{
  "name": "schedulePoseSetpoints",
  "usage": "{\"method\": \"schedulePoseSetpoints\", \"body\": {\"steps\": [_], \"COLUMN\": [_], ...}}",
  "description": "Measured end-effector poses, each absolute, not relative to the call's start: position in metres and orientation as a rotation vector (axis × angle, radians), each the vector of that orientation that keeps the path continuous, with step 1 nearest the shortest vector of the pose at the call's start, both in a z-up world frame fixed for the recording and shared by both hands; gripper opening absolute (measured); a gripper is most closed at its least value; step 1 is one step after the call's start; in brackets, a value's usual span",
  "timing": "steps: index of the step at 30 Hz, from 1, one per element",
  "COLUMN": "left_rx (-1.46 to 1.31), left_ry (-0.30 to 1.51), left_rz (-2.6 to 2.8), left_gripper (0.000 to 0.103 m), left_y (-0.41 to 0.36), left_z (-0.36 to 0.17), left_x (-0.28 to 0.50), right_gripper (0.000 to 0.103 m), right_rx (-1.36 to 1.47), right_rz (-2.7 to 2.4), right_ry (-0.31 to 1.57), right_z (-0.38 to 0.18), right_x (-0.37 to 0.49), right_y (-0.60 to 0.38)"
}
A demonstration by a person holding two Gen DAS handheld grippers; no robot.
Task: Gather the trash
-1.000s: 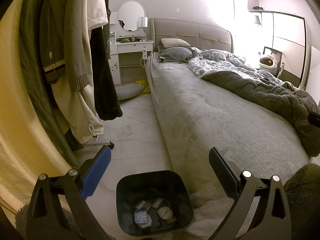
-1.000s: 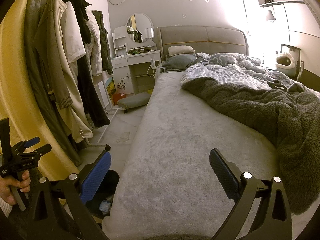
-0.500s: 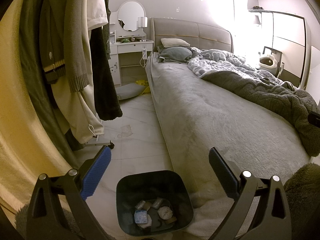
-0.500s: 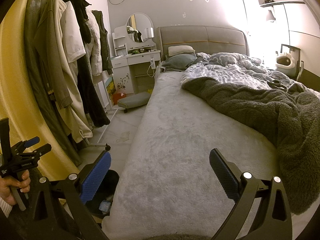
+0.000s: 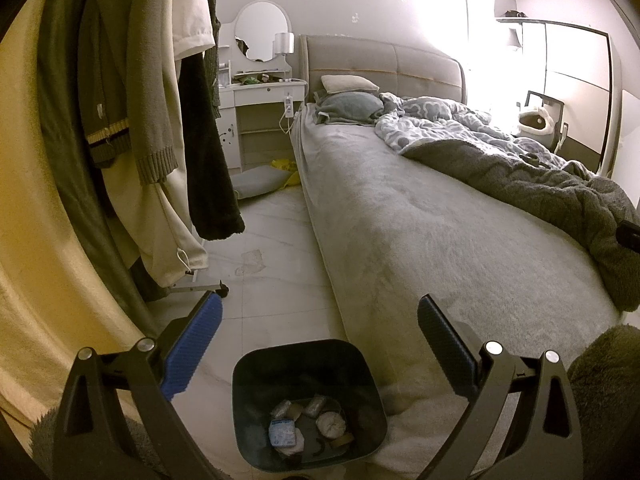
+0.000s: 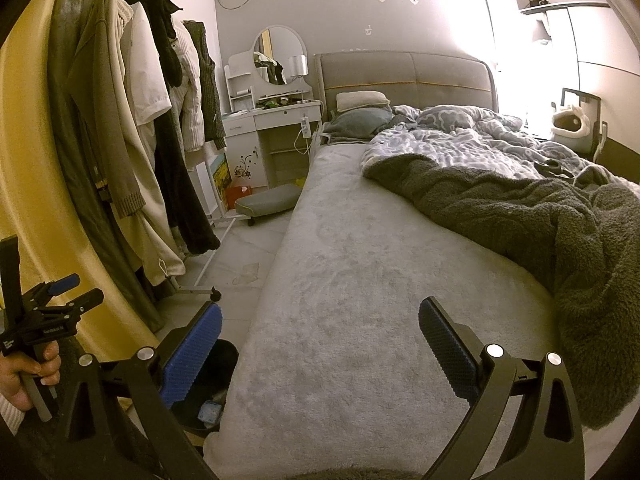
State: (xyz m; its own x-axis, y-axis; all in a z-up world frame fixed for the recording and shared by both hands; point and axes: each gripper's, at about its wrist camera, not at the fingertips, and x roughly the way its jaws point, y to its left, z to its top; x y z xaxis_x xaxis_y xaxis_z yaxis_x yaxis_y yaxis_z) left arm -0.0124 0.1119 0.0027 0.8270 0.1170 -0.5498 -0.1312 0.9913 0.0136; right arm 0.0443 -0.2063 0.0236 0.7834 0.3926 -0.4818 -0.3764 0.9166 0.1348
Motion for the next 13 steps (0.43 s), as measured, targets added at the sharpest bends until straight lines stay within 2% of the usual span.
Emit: {"method": "schedulePoseSetpoints", "body": {"steps": [13], "left_rx": [-0.032], "left_ry": [0.586], "left_rz": [0.147], "left_gripper": [0.100], "left_y": [0.1135], "left_z": [0.0009], "left_x": [-0.0118], "right_gripper": [0.100], "right_rx": [0.031], "right_rz": [0.416], "right_ry": [0.527], "right_z": [0.0241], "right_x": [0.0449], "right_y": [-0.2072]}}
